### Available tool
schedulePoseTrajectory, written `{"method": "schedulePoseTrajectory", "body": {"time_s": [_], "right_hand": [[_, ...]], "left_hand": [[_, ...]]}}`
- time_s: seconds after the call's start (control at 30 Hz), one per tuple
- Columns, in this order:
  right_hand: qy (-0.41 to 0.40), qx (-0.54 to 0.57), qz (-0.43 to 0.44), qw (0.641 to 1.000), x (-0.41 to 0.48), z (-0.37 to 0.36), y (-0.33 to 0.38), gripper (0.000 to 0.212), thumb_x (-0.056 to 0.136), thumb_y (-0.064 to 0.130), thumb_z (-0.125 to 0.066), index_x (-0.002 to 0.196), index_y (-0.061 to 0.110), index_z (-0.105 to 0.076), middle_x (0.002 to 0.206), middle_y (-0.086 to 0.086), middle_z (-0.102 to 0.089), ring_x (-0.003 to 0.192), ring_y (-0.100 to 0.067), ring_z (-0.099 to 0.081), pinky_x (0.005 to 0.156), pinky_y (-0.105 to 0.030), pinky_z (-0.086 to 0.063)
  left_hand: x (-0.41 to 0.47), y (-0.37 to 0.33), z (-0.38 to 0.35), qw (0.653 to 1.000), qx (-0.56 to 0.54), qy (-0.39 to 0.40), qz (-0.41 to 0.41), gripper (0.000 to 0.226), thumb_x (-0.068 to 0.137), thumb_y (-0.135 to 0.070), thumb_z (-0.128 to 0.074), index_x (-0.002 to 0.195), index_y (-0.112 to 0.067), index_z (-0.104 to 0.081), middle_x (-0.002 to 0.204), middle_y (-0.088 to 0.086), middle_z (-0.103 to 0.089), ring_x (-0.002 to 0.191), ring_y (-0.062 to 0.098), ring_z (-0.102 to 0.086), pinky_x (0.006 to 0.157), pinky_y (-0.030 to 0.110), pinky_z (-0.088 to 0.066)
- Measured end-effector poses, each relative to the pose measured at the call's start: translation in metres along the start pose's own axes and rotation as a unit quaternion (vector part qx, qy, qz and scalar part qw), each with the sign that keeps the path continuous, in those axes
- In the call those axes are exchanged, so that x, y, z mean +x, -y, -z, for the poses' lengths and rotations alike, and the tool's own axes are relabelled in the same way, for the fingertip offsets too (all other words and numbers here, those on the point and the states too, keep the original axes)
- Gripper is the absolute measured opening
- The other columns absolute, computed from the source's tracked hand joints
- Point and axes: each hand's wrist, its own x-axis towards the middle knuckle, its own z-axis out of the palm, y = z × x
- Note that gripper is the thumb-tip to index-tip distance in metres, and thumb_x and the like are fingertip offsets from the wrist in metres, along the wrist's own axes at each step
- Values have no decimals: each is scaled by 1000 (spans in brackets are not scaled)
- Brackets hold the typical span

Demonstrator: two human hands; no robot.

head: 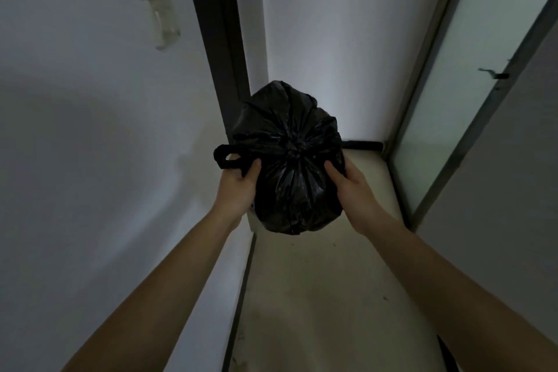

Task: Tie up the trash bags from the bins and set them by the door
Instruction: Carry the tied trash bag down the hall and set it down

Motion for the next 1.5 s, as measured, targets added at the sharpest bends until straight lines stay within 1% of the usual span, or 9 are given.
{"method": "schedulePoseTrajectory", "body": {"time_s": [0.17,0.47,0.6,0.67,0.9,1.0,1.13,1.33,1.5], "right_hand": [[-48,-11,-77,996,79,12,-58,28,101,28,-59,127,22,-64,121,4,-71,111,-16,-68,103,-40,-52],[49,-71,-206,975,210,12,-170,28,100,32,-60,126,24,-56,121,7,-63,111,-18,-64,102,-41,-51],[46,-112,-294,948,235,6,-235,67,89,44,-72,144,22,-42,135,5,-53,117,-20,-59,103,-40,-51],[48,-120,-323,938,240,10,-269,58,90,44,-71,137,21,-48,129,6,-59,111,-18,-62,103,-41,-51],[26,-222,-382,897,275,33,-521,41,100,33,-58,138,17,-54,119,-3,-62,103,-22,-61,88,-32,-49],[51,-260,-403,876,272,40,-633,42,100,32,-57,140,17,-54,128,-7,-63,115,-26,-61,88,-31,-45],[135,-284,-419,852,262,28,-750,38,104,32,-48,138,16,-53,128,-9,-62,116,-31,-60,97,-45,-49],[128,-247,-406,870,261,3,-851,43,103,29,-47,144,17,-45,138,-3,-57,123,-22,-57,103,-41,-48],[199,-229,-508,806,259,6,-879,71,86,46,-53,143,3,-46,144,-23,-50,129,-43,-50,112,-53,-39]], "left_hand": [[64,63,-13,995,31,-5,91,13,103,-30,-53,115,-31,-58,103,-15,-62,97,7,-61,79,16,-49],[136,196,-26,948,10,-124,294,29,101,-33,-57,119,-12,-66,110,9,-71,102,23,-68,93,40,-56],[152,268,-20,920,19,-155,360,20,101,-21,-54,97,-7,-68,82,11,-68,74,22,-60,62,28,-51],[158,302,-22,910,29,-148,386,25,100,-23,-55,92,-2,-66,75,13,-63,68,24,-54,55,26,-44],[177,555,-51,865,72,-131,480,21,98,-22,-54,98,-5,-67,93,12,-70,81,25,-67,69,40,-55],[164,656,-50,843,91,-113,518,17,98,-11,-48,100,-7,-65,85,9,-66,74,19,-61,62,27,-50],[140,774,-37,818,64,-154,550,30,91,-10,-49,116,-3,-65,93,15,-70,81,29,-65,73,38,-56],[128,873,-25,809,-12,-243,536,28,97,-11,-52,124,-16,-62,106,6,-69,91,19,-64,89,35,-55],[106,902,-9,781,68,-206,585,27,101,-28,-49,120,-18,-64,113,5,-65,105,23,-61,91,39,-55]]}}
